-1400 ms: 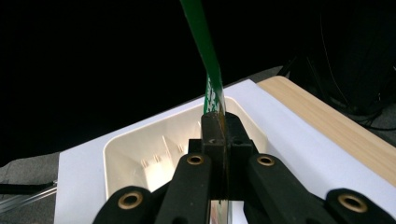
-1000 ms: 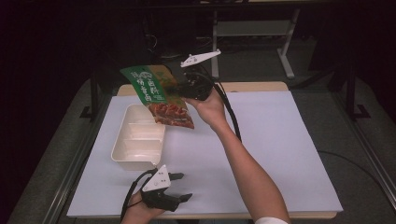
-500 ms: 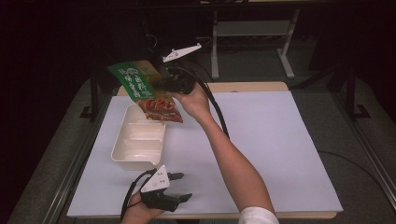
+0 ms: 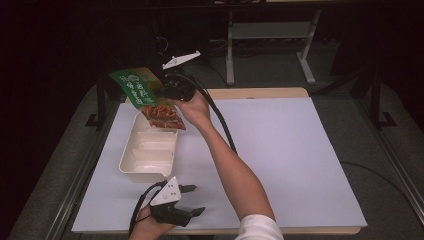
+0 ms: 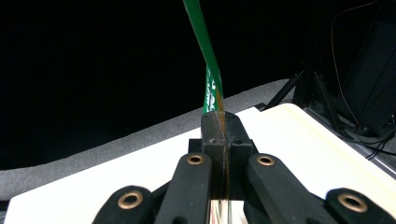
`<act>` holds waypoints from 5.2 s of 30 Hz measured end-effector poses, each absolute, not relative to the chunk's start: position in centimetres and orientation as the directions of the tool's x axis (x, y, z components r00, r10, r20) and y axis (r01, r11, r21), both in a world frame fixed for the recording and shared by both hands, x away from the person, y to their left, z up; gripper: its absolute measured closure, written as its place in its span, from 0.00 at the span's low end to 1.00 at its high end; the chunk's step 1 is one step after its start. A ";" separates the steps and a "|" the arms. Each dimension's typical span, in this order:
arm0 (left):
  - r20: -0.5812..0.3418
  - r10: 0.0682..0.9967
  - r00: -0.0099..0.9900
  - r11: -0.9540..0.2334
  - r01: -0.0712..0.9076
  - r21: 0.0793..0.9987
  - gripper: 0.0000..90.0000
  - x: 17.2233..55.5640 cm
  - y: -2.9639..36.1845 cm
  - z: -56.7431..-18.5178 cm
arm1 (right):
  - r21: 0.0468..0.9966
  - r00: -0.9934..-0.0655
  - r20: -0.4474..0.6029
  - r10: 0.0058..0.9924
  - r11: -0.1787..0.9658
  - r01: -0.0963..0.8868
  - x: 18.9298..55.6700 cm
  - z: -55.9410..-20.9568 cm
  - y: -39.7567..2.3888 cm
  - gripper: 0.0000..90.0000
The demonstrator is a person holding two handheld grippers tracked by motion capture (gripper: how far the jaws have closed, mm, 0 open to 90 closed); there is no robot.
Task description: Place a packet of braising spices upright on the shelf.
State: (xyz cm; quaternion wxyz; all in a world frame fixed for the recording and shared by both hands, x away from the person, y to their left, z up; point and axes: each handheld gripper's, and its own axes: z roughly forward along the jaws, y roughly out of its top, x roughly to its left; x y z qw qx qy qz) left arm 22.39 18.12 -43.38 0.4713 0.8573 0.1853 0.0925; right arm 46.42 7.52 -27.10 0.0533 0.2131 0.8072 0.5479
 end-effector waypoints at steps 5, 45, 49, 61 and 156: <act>-0.021 0.405 0.914 -0.486 0.235 0.842 0.31 22.5 18.2 -43.5 | 0.907 -0.896 0.162 0.414 0.295 0.300 47.5 -28.5 8.1 0.99; -0.036 0.403 0.914 -0.489 0.248 0.836 0.29 22.7 18.2 -43.8 | 0.872 -0.835 0.229 0.501 0.277 0.405 49.6 -34.1 8.5 0.93; -0.034 0.401 0.915 -0.492 0.247 0.835 0.29 22.7 18.1 -43.9 | 0.850 -0.844 0.195 0.499 0.344 0.400 49.7 -34.4 8.6 0.93; -0.035 0.403 0.915 -0.494 0.249 0.833 0.29 22.7 18.1 -43.9 | 0.793 -0.843 0.246 0.478 0.401 0.459 49.7 -35.7 9.0 0.99; -0.040 0.441 0.896 -0.502 0.283 0.817 0.27 22.9 18.4 -44.2 | 0.829 -0.793 0.321 0.517 0.252 0.500 41.8 -36.1 -5.2 0.41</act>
